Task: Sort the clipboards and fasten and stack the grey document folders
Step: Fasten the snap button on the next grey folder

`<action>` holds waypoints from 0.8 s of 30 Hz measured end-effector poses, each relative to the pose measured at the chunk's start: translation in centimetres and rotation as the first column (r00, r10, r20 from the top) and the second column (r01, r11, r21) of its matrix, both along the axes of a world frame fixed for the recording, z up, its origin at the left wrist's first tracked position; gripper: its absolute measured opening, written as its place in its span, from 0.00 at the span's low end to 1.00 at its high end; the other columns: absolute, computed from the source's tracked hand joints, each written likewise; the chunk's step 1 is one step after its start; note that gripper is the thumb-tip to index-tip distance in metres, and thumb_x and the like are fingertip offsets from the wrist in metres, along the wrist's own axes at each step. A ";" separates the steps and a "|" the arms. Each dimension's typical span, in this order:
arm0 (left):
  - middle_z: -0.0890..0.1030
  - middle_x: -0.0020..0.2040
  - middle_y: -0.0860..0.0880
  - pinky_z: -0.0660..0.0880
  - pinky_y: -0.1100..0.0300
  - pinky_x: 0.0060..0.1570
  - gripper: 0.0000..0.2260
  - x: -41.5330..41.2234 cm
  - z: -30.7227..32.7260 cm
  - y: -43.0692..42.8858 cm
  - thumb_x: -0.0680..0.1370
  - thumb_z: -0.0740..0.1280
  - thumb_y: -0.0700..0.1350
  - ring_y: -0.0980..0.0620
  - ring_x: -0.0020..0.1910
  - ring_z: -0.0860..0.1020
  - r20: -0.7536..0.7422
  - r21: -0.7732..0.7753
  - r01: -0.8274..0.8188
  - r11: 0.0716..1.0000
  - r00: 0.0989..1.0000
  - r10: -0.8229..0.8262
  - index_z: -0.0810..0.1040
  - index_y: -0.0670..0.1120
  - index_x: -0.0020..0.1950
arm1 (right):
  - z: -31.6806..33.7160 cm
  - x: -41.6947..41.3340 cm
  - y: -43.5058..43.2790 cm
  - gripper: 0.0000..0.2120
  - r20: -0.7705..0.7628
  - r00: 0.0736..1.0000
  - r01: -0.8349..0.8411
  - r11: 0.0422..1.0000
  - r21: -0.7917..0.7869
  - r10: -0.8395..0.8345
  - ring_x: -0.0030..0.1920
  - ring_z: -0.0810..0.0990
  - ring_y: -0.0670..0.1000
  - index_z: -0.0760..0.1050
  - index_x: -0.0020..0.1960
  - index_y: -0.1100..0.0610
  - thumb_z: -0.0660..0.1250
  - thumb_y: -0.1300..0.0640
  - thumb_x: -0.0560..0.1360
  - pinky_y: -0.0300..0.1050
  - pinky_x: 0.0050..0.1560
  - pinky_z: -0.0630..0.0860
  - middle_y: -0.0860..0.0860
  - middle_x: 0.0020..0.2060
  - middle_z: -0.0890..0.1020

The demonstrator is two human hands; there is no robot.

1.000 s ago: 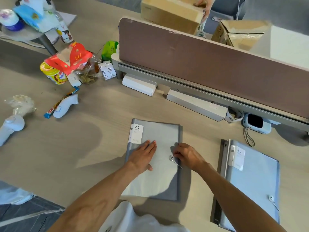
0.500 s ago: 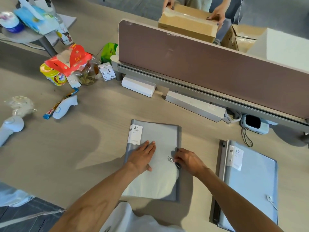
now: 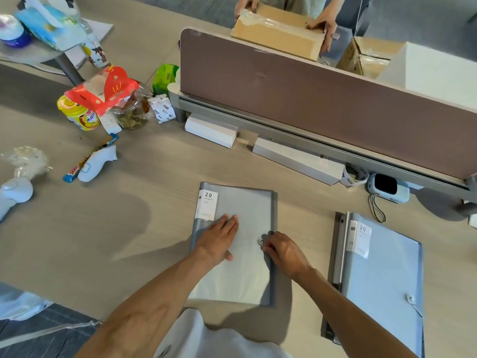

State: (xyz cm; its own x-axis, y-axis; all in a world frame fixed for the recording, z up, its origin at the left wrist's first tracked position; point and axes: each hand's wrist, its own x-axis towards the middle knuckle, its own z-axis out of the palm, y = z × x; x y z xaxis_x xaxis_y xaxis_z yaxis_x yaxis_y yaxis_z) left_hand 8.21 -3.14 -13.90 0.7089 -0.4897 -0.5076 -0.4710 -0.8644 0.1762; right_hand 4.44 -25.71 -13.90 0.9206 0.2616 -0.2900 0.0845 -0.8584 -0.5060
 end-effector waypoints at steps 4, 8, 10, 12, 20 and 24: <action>0.41 0.80 0.47 0.48 0.53 0.77 0.43 0.0 0.0 -0.1 0.77 0.68 0.51 0.46 0.79 0.42 0.000 0.008 -0.004 1.000 1.000 0.004 0.41 0.41 0.79 | 0.0 -0.5 0.7 0.09 0.019 0.998 0.056 0.998 -0.036 -0.056 0.47 0.76 0.53 0.75 0.46 0.59 0.64 0.53 0.77 0.45 0.46 0.74 0.53 0.45 0.79; 0.42 0.80 0.47 0.49 0.53 0.77 0.43 -0.1 -0.1 0.1 0.77 0.68 0.52 0.46 0.79 0.42 0.023 -0.014 0.000 1.000 1.000 0.001 0.42 0.42 0.79 | 0.4 -0.3 0.8 0.09 -0.031 0.988 0.149 0.989 -0.023 -0.150 0.45 0.77 0.53 0.76 0.43 0.57 0.66 0.52 0.75 0.44 0.45 0.73 0.52 0.44 0.79; 0.43 0.81 0.47 0.48 0.54 0.77 0.42 -0.4 0.0 0.4 0.76 0.68 0.53 0.47 0.79 0.43 0.042 -0.042 -0.012 0.999 0.999 0.014 0.44 0.42 0.79 | 0.7 -0.3 0.7 0.08 -0.063 0.984 0.165 0.986 -0.008 -0.166 0.45 0.77 0.52 0.77 0.44 0.57 0.67 0.52 0.74 0.42 0.45 0.71 0.51 0.44 0.78; 0.44 0.81 0.47 0.48 0.53 0.77 0.41 -0.8 0.0 0.8 0.76 0.68 0.55 0.46 0.79 0.43 0.053 -0.072 -0.059 0.996 0.997 0.063 0.48 0.44 0.79 | 1.3 -0.4 0.7 0.06 -0.088 0.984 0.158 0.987 0.012 -0.157 0.46 0.77 0.52 0.77 0.45 0.57 0.67 0.54 0.73 0.40 0.46 0.71 0.51 0.45 0.78; 0.50 0.79 0.41 0.56 0.49 0.75 0.46 -4.5 2.0 2.1 0.71 0.73 0.53 0.42 0.78 0.51 -0.133 -0.162 -0.788 0.594 0.614 0.778 0.47 0.45 0.79 | 1.9 -1.0 0.9 0.14 -0.239 0.837 0.542 0.809 0.228 -0.493 0.51 0.79 0.58 0.77 0.58 0.60 0.62 0.66 0.73 0.52 0.54 0.77 0.55 0.49 0.80; 0.69 0.73 0.44 0.68 0.52 0.68 0.47 -5.1 2.2 2.3 0.63 0.76 0.54 0.45 0.69 0.71 -0.265 -0.279 -0.918 0.283 0.357 0.896 0.57 0.45 0.77 | 2.4 -2.2 1.3 0.13 -0.334 0.804 0.587 0.751 0.303 -0.493 0.47 0.77 0.55 0.76 0.57 0.60 0.68 0.61 0.73 0.46 0.49 0.74 0.53 0.46 0.78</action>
State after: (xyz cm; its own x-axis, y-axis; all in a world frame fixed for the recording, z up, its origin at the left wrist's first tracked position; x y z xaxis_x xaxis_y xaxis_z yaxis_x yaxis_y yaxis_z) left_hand 3.09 -0.88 -11.71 0.7912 0.3225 -0.5195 0.5941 -0.6065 0.5284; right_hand 2.26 -24.41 -11.46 0.8637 -0.1298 -0.4871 -0.4870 -0.4643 -0.7398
